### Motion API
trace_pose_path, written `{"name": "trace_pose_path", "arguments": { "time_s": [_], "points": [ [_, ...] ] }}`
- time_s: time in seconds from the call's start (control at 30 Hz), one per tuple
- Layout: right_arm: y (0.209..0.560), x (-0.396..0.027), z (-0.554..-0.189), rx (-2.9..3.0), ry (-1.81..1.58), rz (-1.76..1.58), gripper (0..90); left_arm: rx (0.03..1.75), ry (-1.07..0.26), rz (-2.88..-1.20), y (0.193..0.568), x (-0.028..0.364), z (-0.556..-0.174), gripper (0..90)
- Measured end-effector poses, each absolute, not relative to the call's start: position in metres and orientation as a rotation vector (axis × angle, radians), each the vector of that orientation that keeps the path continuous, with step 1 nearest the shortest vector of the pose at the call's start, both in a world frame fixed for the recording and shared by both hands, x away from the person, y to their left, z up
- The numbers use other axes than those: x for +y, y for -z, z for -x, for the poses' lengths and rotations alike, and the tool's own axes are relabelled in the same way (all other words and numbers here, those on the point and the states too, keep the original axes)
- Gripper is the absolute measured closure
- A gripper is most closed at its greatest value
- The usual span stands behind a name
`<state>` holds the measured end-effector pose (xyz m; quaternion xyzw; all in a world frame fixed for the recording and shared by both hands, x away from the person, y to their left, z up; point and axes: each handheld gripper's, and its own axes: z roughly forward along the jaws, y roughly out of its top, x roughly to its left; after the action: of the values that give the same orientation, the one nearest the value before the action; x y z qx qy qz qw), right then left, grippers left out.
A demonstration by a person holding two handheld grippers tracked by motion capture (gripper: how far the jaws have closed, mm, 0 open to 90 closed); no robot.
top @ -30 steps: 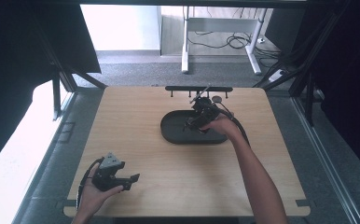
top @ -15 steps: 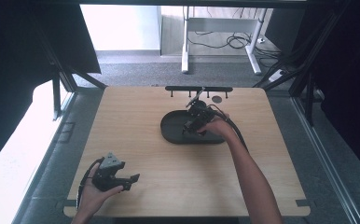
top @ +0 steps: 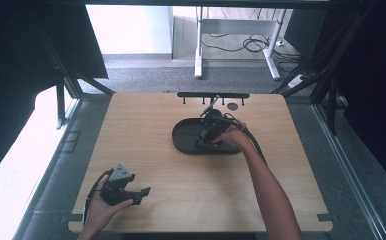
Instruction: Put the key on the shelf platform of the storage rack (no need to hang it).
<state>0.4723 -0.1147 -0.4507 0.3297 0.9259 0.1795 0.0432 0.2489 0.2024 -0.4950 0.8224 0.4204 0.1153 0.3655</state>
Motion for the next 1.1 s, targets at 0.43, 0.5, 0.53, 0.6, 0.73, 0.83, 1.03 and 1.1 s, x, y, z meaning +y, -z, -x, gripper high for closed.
{"name": "trace_pose_path", "arguments": {
  "time_s": [0.43, 0.5, 0.53, 0.6, 0.73, 0.83, 1.03, 1.1],
  "points": [
    [0.460, -0.125, -0.477, 2.795, -0.500, -1.033, 49.2, 1.076, -0.291, -2.131, 0.497, 0.200, -0.249, 23.0],
    [0.461, -0.126, -0.477, 2.793, -0.501, -1.042, 49.2, 1.076, -0.290, -2.135, 0.498, 0.200, -0.249, 22.9],
    [0.461, -0.126, -0.477, 2.791, -0.497, -1.043, 49.2, 1.075, -0.291, -2.137, 0.498, 0.199, -0.249, 22.9],
    [0.463, -0.126, -0.477, 2.790, -0.490, -1.050, 49.1, 1.073, -0.287, -2.142, 0.499, 0.199, -0.249, 22.9],
    [0.467, -0.126, -0.476, 2.791, -0.481, -1.039, 49.1, 1.073, -0.285, -2.153, 0.500, 0.198, -0.250, 22.6],
    [0.472, -0.126, -0.476, 2.796, -0.479, -1.042, 49.1, 1.073, -0.283, -2.154, 0.500, 0.198, -0.250, 22.6],
    [0.478, -0.124, -0.476, 2.795, -0.455, -1.034, 49.1, 1.073, -0.284, -2.155, 0.500, 0.198, -0.250, 22.6],
    [0.479, -0.124, -0.476, 2.794, -0.451, -1.036, 49.1, 1.072, -0.285, -2.153, 0.500, 0.198, -0.250, 22.6]
  ]
}}
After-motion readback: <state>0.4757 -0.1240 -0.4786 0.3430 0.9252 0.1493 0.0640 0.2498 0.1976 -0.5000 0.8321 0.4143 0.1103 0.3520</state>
